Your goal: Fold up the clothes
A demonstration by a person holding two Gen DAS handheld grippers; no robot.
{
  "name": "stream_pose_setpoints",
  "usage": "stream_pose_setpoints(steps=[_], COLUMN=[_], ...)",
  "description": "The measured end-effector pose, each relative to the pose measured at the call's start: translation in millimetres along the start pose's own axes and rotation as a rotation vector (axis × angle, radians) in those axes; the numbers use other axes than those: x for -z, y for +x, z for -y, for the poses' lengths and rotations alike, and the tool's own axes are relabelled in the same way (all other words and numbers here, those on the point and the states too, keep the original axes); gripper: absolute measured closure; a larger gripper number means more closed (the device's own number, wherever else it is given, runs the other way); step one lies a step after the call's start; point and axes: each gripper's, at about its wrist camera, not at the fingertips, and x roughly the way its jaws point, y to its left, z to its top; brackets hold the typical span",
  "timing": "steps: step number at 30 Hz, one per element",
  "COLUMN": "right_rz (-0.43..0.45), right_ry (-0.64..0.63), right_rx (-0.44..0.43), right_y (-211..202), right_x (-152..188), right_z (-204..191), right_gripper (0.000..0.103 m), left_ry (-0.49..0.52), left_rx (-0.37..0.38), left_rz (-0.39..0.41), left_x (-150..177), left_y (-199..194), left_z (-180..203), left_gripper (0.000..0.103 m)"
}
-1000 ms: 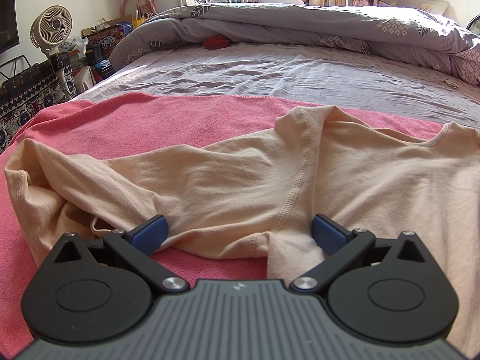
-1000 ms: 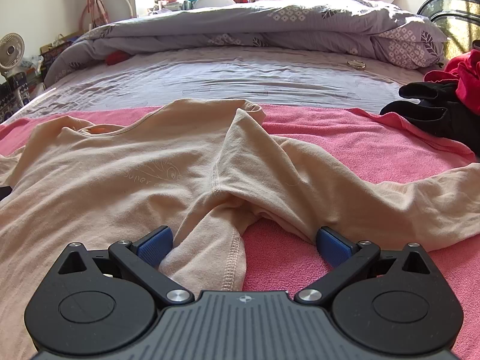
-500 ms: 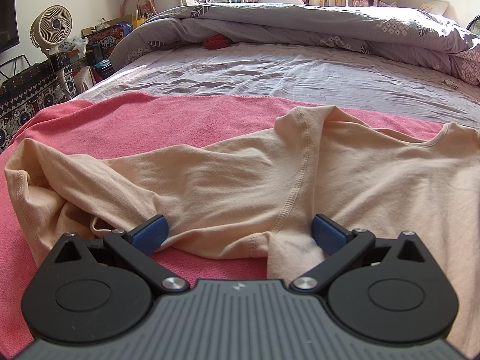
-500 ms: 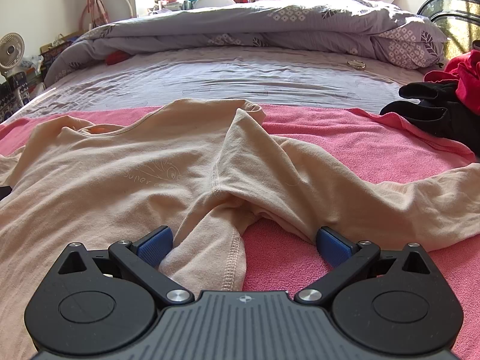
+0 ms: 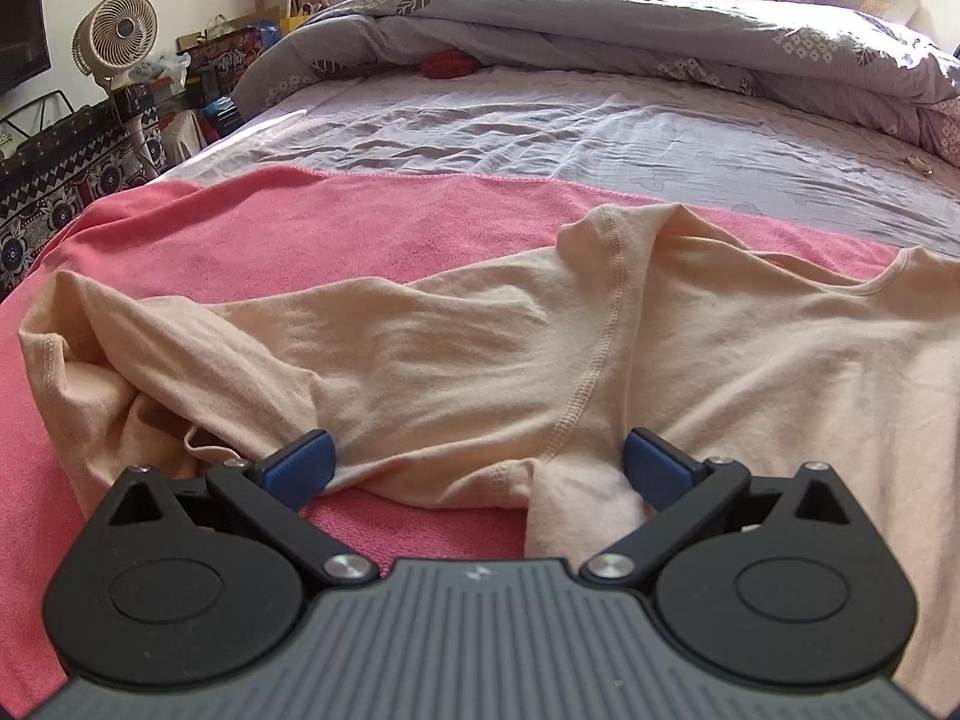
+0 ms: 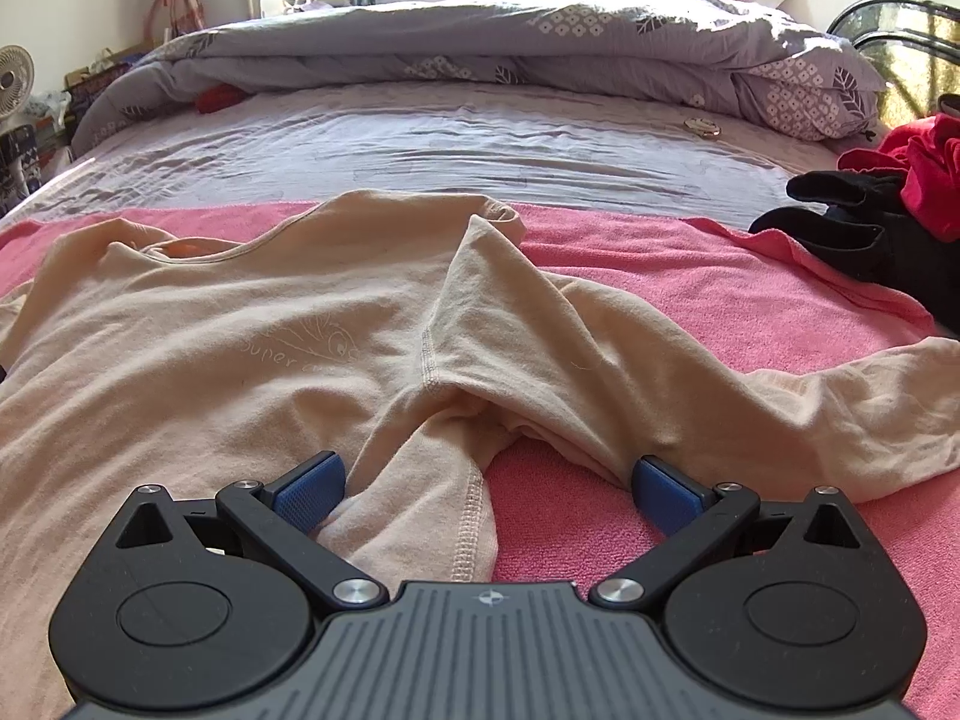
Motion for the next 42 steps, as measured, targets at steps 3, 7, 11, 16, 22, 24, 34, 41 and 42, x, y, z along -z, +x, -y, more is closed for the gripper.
stream_pose_setpoints(steps=[3, 7, 11, 16, 22, 24, 34, 41, 42], right_rz=[-0.047, -0.056, -0.155, -0.336, -0.448, -0.461, -0.501, -0.495, -0.502], right_ry=[0.046, 0.057, 0.125, 0.132, 0.126, 0.107, 0.021, 0.031, 0.034], right_rx=[0.038, 0.056, -0.081, -0.190, -0.186, -0.175, -0.114, -0.126, -0.139], right_y=[-12, -49, -93, -136, -148, -144, -108, -123, -128], right_x=[-9, -7, 14, 54, 74, 74, 72, 67, 67], right_z=[9, 25, 40, 40, 25, 19, -13, -7, -2], right_gripper=[0.000, 0.000, 0.001, 0.008, 0.021, 0.021, 0.000, 0.028, 0.033], left_ry=[-0.011, 0.046, 0.156, 0.193, 0.159, 0.164, 0.109, 0.032, 0.017], left_rx=[0.027, 0.017, 0.021, 0.104, 0.145, 0.129, 0.085, 0.177, 0.217], left_rz=[-0.104, -0.231, -0.259, -0.446, -0.695, -0.740, -0.885, -0.907, -0.906], left_x=[-13, -26, -17, 27, 65, 66, 59, 45, 44], left_y=[-2, -17, -68, -123, -131, -118, -84, -109, -117], left_z=[-7, -10, -3, -7, -9, -6, 1, -12, -15], left_gripper=[0.000, 0.001, 0.001, 0.001, 0.001, 0.001, 0.000, 0.001, 0.001])
